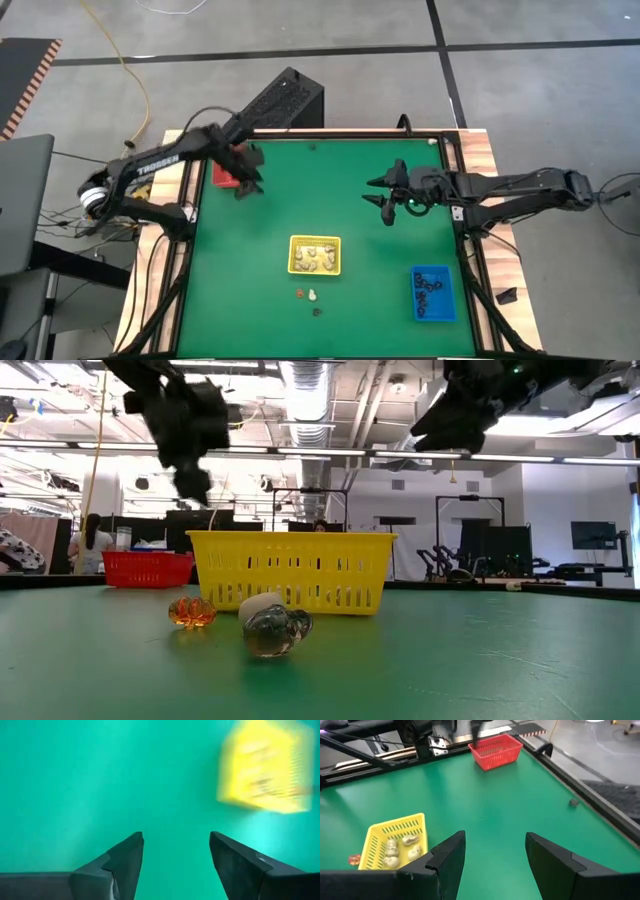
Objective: Sort Halloween decoration
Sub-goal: Put the white skull toy into the yellow bin
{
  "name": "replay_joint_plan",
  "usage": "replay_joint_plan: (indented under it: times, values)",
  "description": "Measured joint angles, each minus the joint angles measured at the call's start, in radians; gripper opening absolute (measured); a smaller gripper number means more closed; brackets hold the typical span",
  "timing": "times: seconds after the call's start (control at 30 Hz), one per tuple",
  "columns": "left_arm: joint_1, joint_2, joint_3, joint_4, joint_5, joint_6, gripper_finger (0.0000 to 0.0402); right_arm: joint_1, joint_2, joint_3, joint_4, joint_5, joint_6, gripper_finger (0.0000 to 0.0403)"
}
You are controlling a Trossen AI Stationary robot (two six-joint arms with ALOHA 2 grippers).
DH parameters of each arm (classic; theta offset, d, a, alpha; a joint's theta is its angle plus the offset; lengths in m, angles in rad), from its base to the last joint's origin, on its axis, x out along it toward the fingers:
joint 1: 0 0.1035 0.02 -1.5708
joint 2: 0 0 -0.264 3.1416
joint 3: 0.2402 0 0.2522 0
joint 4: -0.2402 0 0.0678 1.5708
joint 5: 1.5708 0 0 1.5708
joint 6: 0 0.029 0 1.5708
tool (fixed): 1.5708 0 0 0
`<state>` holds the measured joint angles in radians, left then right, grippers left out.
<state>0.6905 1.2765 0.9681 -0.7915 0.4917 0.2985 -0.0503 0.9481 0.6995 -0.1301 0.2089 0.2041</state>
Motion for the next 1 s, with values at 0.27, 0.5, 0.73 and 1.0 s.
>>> replay_joint_plan:
  times: [0.27, 0.5, 0.73, 1.0]
  values:
    - [-0.620, -0.116, -0.311, 0.750, -0.028, -0.247, 0.0192, 0.065, 0.076, 0.063, 0.008, -0.029, 0.017, 0.0239]
    - [-1.133, 0.029, -0.389, 1.259, -0.392, -0.178, 0.0181, 0.125, 0.124, 0.096, 0.019, -0.028, 0.047, 0.0239]
    - [-1.295, 0.322, -0.288, 1.317, -0.590, -0.168, 0.0166, 0.190, 0.144, 0.098, 0.107, -0.027, 0.100, 0.0239]
    - [-1.256, 0.564, -0.099, 1.284, -0.620, -0.089, 0.0160, 0.304, 0.145, 0.098, 0.131, -0.027, 0.104, 0.0239]
